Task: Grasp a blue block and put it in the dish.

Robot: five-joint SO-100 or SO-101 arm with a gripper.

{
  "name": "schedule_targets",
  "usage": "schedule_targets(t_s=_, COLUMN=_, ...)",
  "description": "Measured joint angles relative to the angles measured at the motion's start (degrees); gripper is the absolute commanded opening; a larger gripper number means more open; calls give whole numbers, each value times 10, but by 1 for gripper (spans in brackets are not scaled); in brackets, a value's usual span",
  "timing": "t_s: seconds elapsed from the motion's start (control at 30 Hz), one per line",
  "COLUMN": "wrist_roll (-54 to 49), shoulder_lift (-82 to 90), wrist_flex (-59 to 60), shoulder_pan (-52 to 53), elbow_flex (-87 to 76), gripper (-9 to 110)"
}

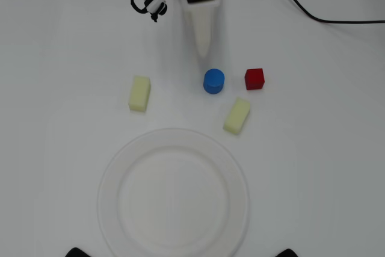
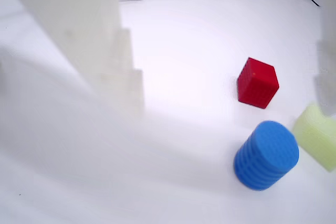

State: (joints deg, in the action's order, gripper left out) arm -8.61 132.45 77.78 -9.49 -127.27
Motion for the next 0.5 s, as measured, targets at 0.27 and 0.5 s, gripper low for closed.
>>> schedule_targets(t_s=0.27, wrist_roll=16, shoulder_lift=-143, wrist_flex=3, shoulder_pan=-46, elbow_flex=89, gripper=39)
schedule_targets(t_s=0.5, wrist_roll=-6, shoulder_lift=-285, wrist_flex=-19, shoulder_pan=-55, elbow_flex=152, gripper=39)
